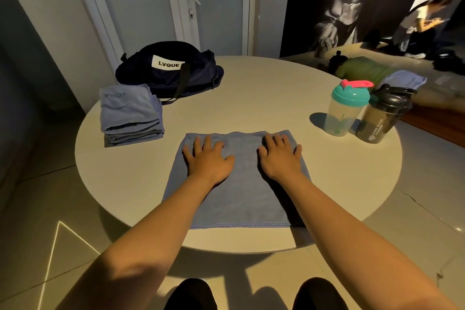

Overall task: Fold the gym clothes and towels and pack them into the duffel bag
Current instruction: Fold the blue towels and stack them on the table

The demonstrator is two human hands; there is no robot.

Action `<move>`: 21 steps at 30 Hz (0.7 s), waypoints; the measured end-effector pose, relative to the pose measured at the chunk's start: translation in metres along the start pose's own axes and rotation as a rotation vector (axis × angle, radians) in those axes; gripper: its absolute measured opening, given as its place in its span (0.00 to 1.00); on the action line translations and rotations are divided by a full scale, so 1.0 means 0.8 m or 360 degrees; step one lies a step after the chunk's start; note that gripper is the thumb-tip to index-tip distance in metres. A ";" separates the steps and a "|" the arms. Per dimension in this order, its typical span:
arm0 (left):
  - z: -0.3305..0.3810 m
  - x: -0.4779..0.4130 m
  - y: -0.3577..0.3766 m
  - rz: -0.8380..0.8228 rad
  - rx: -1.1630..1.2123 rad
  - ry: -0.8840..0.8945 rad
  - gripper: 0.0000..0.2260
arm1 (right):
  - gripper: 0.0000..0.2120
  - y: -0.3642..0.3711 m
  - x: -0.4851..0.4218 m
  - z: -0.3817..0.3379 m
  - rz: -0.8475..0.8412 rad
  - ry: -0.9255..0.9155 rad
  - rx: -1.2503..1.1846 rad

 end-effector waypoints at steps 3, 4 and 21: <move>-0.001 -0.012 0.000 -0.0004 0.0024 0.0021 0.26 | 0.27 0.005 -0.007 -0.003 -0.0059 -0.0095 0.0014; -0.007 -0.013 0.003 -0.0044 0.0047 -0.0043 0.27 | 0.27 0.007 -0.009 0.004 -0.0094 -0.0036 0.0026; -0.034 -0.021 -0.010 -0.0043 0.0083 -0.0169 0.43 | 0.31 0.006 0.016 0.009 -0.0100 0.0028 0.0096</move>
Point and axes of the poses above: each hand's wrist, its own x-axis away from the middle knuckle, its own y-axis out of the palm, z = x × y, the point moved 4 cm from there along -x, towards the middle knuckle, and after that the axes turned 13 degrees about x, right-handed, at the moved point
